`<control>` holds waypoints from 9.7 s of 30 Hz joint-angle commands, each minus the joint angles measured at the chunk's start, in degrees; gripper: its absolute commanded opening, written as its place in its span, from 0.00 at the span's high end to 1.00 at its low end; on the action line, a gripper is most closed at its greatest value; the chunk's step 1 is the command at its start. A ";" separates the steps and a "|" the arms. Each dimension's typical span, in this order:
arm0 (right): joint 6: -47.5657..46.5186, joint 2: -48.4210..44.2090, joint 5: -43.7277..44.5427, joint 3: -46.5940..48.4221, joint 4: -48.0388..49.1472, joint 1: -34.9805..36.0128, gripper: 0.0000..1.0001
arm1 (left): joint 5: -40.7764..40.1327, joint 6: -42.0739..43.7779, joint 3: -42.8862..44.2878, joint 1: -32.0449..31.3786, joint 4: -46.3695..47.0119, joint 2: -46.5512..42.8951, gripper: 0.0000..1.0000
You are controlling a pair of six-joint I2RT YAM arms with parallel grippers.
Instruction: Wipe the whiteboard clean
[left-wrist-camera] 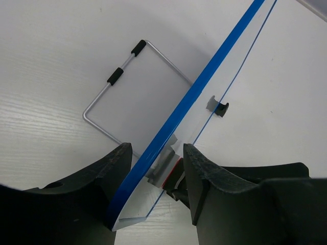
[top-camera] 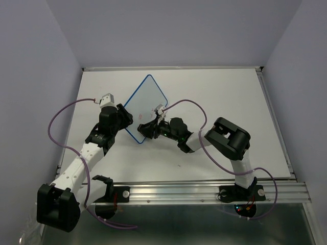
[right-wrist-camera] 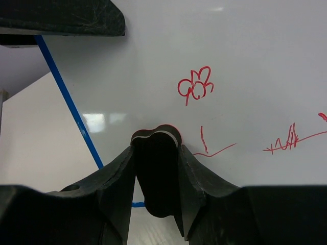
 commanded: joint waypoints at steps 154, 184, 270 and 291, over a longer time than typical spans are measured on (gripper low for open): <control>21.78 11.49 -10.89 5.29 5.48 -5.26 0.99 | 4.24 0.59 0.82 -0.43 3.46 2.79 0.48; 14.31 8.86 -20.91 7.13 -0.74 5.02 0.99 | 4.59 0.50 0.64 -0.52 3.90 2.71 0.48; 19.31 19.40 -12.65 32.27 -14.91 -24.15 0.99 | 2.57 1.82 2.40 -0.52 2.76 5.78 0.47; 27.93 5.60 1.41 19.94 -23.41 -23.01 0.30 | 2.31 1.12 1.52 -0.52 2.67 4.20 0.48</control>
